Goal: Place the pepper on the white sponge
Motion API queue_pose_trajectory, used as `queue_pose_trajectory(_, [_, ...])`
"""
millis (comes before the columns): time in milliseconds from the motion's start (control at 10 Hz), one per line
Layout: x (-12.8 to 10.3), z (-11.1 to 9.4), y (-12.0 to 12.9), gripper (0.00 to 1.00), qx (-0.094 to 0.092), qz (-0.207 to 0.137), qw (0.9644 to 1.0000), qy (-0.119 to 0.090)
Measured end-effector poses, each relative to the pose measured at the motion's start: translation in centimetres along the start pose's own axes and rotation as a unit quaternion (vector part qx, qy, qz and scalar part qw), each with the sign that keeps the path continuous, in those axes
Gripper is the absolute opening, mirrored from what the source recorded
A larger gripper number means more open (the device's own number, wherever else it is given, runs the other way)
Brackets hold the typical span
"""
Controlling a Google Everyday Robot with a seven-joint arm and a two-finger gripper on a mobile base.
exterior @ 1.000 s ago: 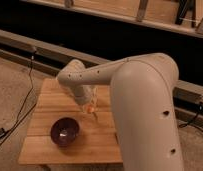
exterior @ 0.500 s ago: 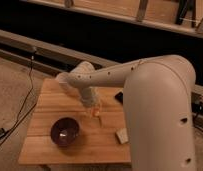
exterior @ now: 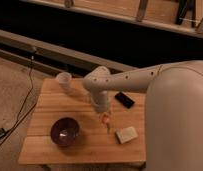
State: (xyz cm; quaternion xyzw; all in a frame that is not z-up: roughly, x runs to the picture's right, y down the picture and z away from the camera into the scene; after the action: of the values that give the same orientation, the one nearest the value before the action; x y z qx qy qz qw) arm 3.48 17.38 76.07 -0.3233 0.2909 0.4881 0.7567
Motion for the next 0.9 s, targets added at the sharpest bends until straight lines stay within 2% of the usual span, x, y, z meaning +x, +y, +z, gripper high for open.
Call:
queue_pose_trajectory(400, [3.2, 1.6, -1.8, 0.00, -0.015, 0.046, 0.9987, 0.016])
queue_pose_trajectory(600, [4.7, 2.5, -3.1, 0.00, -0.024, 0.078, 0.9964, 0.021])
queue_pose_trajectory(900, [6.0, 3.6, -4.1, 0.00, -0.030, 0.104, 0.9937, 0.029])
